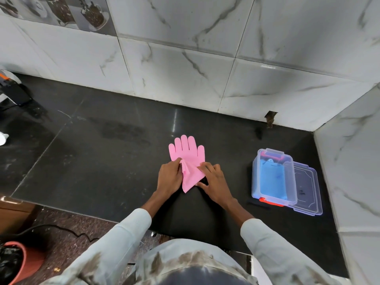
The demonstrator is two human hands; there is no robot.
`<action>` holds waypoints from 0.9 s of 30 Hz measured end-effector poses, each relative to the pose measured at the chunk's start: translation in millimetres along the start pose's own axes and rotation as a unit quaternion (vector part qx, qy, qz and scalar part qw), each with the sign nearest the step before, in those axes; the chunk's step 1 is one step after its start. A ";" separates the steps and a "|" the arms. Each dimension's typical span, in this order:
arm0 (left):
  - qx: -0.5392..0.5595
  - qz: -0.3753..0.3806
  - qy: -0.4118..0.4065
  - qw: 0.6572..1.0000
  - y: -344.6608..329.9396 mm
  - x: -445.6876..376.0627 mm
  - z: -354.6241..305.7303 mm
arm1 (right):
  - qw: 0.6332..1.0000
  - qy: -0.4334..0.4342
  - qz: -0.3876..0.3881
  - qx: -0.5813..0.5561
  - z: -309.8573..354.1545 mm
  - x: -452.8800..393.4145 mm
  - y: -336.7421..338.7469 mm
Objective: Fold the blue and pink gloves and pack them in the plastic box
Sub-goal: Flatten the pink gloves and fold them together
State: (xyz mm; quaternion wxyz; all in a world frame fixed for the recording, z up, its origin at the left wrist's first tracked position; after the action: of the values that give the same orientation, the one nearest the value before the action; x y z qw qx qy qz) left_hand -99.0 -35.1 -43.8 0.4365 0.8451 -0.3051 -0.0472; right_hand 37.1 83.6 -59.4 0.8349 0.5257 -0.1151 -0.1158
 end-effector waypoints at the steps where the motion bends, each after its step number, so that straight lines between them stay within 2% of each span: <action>1: 0.015 0.006 0.018 1.000 0.4 -1.5 1.9 | 1.000 -0.003 -0.020 -0.010 0.8 -3.5 2.6; 5: 0.085 0.036 0.096 0.991 2.6 -8.6 14.5 | 0.996 -0.023 -0.070 -0.046 2.3 -14.1 11.3; 9: 0.140 0.070 0.116 0.981 5.4 -11.6 22.5 | 0.988 -0.037 -0.048 -0.141 -1.4 -23.2 12.6; 13: 0.121 0.076 0.142 0.980 9.6 -22.3 21.1 | 0.956 -0.127 -0.019 -0.265 -10.4 -40.4 10.0; 21: 0.061 0.115 0.201 0.971 7.3 -52.3 22.1 | 0.958 -0.213 0.059 -0.182 -20.7 -71.4 7.4; 24: 0.048 0.129 0.220 0.966 4.3 -59.8 22.9 | 0.938 -0.280 0.049 -0.200 -31.3 -73.7 2.7; 27: 0.043 0.133 0.226 0.964 2.3 -63.6 21.9 | 0.943 -0.278 0.043 -0.177 -34.0 -76.3 1.0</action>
State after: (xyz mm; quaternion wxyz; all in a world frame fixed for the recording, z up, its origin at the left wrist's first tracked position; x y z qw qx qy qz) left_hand -159.2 -16.2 -67.3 0.4600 0.8033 -0.3102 0.2167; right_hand -24.4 137.0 -78.2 0.8535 0.3113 -0.3422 -0.2399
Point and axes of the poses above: each hand's wrist, its own x-axis away from the middle knuckle, its own y-axis out of the back of the hand, z = x × y, the point moved 7 cm from there along -x, towards the middle knuckle, and after that the axes turned 11 degrees about y, right-handed, at the moved point
